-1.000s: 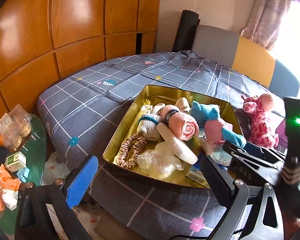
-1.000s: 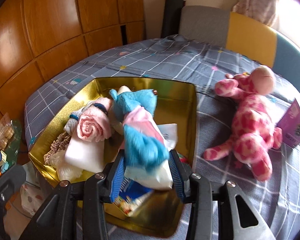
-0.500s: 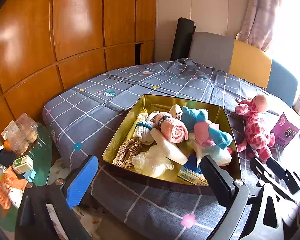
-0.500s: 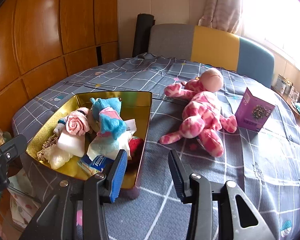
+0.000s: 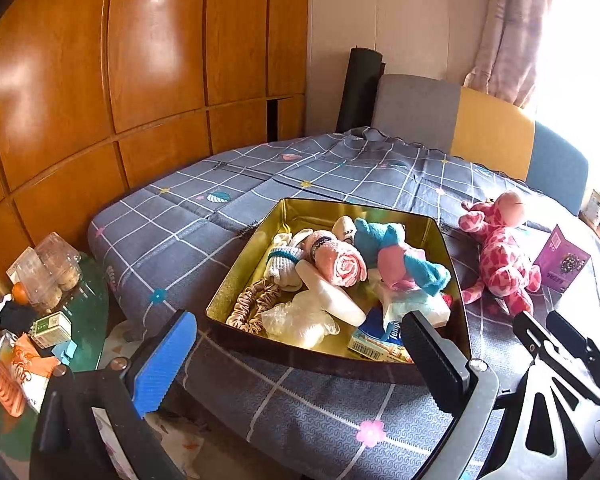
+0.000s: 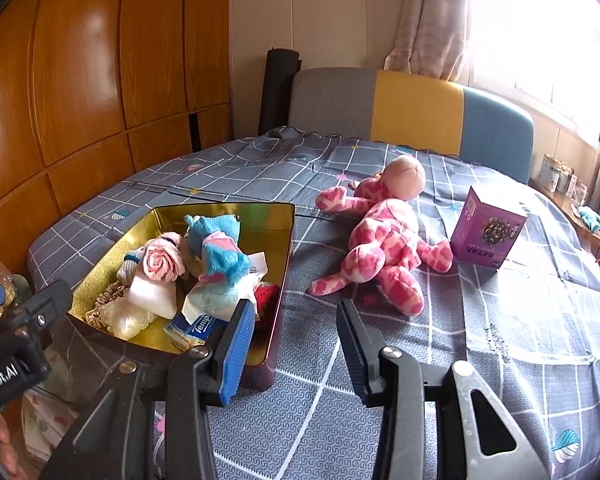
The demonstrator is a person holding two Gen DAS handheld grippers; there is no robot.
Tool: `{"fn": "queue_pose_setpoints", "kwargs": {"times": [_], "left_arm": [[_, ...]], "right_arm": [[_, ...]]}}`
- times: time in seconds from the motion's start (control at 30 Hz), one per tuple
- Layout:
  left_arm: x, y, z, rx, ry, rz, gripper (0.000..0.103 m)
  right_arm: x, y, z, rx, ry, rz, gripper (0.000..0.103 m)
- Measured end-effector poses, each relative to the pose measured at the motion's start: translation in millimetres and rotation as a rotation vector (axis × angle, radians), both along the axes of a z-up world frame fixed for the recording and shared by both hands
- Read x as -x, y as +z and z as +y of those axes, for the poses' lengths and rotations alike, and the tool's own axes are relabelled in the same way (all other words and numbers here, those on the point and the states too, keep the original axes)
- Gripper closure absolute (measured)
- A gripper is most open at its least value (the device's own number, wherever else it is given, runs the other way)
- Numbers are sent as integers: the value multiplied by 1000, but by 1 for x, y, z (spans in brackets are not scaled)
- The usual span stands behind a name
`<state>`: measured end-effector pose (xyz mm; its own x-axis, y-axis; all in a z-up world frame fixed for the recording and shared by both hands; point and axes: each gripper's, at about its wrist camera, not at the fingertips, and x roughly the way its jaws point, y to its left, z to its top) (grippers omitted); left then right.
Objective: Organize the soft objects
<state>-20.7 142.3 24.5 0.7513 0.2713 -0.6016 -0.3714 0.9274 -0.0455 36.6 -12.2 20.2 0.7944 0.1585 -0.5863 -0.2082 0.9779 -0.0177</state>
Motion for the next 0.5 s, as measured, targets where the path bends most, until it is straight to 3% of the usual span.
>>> {"fn": "queue_pose_setpoints", "kwargs": {"times": [0.5], "left_arm": [[2,-1,-1,16,-25,-3,0]], "right_arm": [[4,3,-6,31,-45,-18,60]]}}
